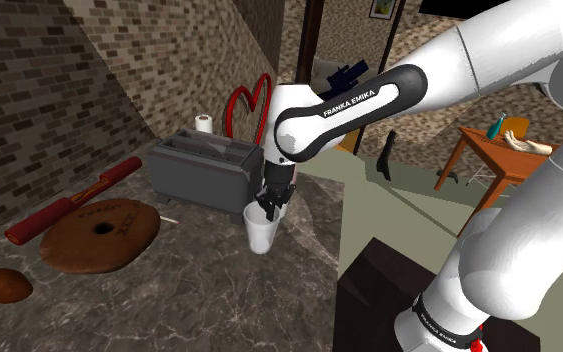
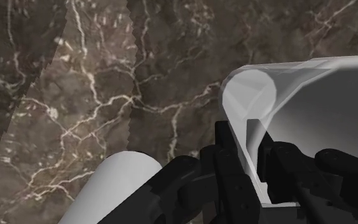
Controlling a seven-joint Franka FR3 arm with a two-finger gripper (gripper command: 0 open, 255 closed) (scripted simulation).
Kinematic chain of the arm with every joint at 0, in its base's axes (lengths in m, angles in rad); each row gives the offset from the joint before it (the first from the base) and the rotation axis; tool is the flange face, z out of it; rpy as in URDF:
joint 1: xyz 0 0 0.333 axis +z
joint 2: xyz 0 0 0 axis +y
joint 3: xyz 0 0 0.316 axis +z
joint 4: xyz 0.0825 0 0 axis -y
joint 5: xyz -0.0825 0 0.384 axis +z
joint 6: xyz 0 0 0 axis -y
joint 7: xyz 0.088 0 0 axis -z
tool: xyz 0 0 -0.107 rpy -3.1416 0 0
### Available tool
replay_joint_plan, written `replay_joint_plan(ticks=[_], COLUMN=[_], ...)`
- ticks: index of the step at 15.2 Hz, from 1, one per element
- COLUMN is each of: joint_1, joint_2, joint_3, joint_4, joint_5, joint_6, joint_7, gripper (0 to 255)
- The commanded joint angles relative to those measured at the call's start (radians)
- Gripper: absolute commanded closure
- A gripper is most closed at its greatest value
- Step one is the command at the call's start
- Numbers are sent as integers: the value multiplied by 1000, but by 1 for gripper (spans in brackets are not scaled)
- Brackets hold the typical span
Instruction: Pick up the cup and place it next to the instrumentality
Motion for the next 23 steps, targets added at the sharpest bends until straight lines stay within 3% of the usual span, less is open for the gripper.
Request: replay_joint_plan(ticks=[1,23], joint_1=[0,-6], joint_2=[-11,-125], joint_3=[0,-14], joint_4=[9,201], joint_5=[-1,-15], joint_6=[-22,-325], joint_7=[2,34], gripper=[255,255])
